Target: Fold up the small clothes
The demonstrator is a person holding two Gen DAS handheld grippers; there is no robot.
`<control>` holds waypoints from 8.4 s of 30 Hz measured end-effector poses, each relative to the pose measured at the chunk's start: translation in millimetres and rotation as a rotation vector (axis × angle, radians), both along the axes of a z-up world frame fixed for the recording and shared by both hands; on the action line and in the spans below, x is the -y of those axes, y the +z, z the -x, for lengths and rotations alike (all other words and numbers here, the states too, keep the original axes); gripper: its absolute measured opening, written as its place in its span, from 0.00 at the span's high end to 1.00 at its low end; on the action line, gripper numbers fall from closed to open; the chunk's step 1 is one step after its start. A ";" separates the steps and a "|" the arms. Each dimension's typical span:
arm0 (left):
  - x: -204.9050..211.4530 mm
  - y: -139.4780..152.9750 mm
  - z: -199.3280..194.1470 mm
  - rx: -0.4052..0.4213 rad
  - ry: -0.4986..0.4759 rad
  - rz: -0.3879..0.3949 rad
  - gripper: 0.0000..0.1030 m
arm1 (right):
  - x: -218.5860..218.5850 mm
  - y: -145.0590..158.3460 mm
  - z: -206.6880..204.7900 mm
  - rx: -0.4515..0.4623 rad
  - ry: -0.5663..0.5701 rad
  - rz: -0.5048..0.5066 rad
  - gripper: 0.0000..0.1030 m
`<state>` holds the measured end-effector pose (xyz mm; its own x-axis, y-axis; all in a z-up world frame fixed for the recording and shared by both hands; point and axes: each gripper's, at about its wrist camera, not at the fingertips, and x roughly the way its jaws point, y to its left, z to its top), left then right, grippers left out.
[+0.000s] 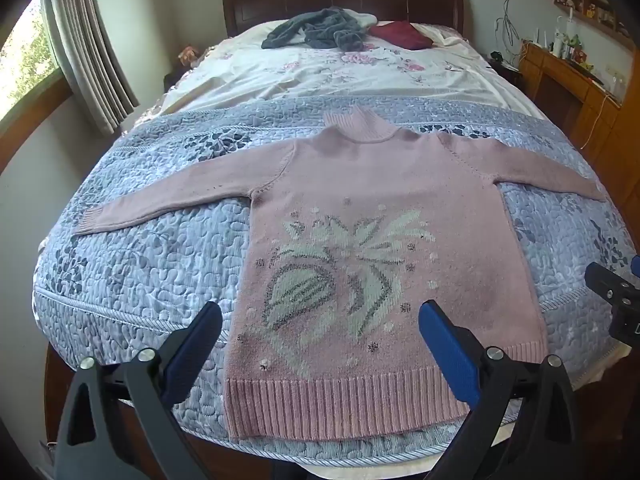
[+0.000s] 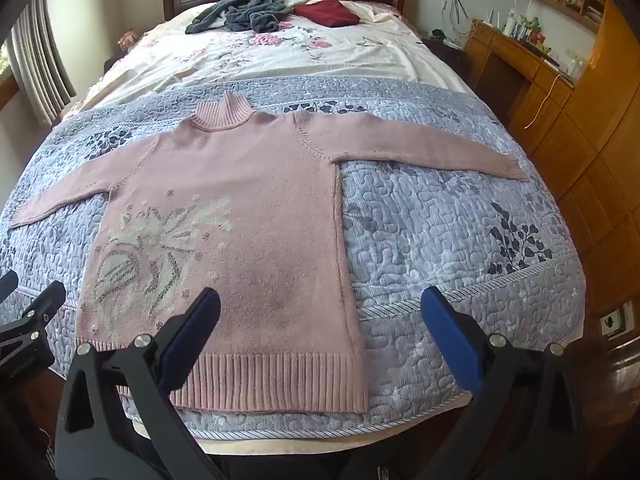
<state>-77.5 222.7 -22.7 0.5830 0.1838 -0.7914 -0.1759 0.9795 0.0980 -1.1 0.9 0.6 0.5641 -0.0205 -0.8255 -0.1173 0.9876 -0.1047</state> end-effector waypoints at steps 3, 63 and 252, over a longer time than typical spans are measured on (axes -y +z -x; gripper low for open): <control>0.5 -0.1 -0.7 -0.003 -0.005 -0.011 0.04 | 0.8 -1.1 -0.7 -0.021 -0.003 -0.023 0.04; -3.4 0.2 -4.3 0.032 0.019 -0.059 0.04 | 2.5 -13.2 -13.6 -0.031 0.001 -0.046 0.03; -126.0 -140.4 -285.5 -0.100 0.178 0.449 0.68 | 62.0 -154.4 -319.2 -0.319 0.044 -0.513 0.58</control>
